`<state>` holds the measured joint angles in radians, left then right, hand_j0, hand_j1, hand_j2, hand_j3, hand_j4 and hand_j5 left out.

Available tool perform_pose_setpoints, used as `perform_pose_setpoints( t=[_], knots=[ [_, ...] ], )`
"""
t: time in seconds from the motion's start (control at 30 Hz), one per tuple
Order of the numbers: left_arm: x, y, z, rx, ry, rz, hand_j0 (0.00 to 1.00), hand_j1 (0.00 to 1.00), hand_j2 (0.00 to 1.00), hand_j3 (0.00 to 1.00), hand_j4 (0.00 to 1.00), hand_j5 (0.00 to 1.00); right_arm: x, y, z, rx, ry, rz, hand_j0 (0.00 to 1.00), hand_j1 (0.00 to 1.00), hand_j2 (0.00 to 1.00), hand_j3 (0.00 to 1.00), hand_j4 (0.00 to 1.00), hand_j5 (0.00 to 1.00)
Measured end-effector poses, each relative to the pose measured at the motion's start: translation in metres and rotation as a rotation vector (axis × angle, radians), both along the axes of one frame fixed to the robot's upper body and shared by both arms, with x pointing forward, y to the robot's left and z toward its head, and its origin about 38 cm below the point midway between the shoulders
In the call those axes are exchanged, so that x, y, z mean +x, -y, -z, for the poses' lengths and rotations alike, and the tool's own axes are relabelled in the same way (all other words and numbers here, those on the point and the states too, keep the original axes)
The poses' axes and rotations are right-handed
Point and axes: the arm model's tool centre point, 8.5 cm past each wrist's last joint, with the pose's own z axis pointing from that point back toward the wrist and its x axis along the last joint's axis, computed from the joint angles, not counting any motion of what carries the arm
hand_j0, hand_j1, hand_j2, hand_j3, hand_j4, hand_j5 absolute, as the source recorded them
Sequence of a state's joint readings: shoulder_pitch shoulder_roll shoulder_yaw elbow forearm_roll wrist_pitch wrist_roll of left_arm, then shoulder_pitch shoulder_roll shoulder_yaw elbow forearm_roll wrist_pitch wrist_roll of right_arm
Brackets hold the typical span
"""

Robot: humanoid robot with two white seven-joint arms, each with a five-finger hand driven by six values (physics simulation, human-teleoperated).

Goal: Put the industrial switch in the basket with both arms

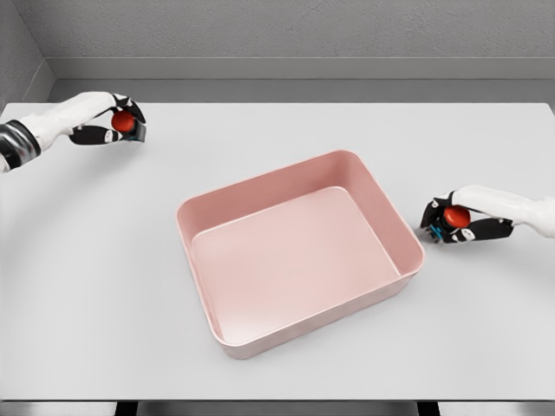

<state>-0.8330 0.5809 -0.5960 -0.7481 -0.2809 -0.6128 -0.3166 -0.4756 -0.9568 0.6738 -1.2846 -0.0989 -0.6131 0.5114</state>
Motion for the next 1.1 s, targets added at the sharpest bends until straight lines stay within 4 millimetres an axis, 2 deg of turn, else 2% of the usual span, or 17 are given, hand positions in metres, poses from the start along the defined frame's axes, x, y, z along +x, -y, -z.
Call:
perform_pose_setpoints(
  t=[0.3, 0.7, 0.93, 1.1],
  knots=[
    [0.001, 0.023, -0.013, -0.020, 0.042, 0.060, 0.51, 0.51, 0.51, 0.51, 0.51, 0.51, 0.002, 0.009, -0.012, -0.006, 0.025, 0.017, 0.49, 0.49, 0.49, 0.49, 0.49, 0.49],
    [-0.001, 0.050, -0.029, -0.043, 0.095, 0.137, 0.51, 0.51, 0.51, 0.51, 0.51, 0.51, 0.003, 0.012, -0.053, -0.041, 0.096, -0.019, 0.49, 0.49, 0.49, 0.49, 0.49, 0.49],
    [-0.005, 0.068, -0.040, -0.051, 0.132, 0.192, 0.51, 0.51, 0.51, 0.51, 0.51, 0.51, 0.000, 0.008, -0.071, -0.058, 0.132, -0.052, 0.49, 0.49, 0.49, 0.49, 0.49, 0.49],
    [-0.012, 0.082, -0.046, -0.053, 0.158, 0.241, 0.50, 0.50, 0.50, 0.50, 0.50, 0.50, -0.006, 0.001, -0.092, -0.072, 0.177, -0.093, 0.49, 0.49, 0.49, 0.49, 0.49, 0.49]
  ],
)
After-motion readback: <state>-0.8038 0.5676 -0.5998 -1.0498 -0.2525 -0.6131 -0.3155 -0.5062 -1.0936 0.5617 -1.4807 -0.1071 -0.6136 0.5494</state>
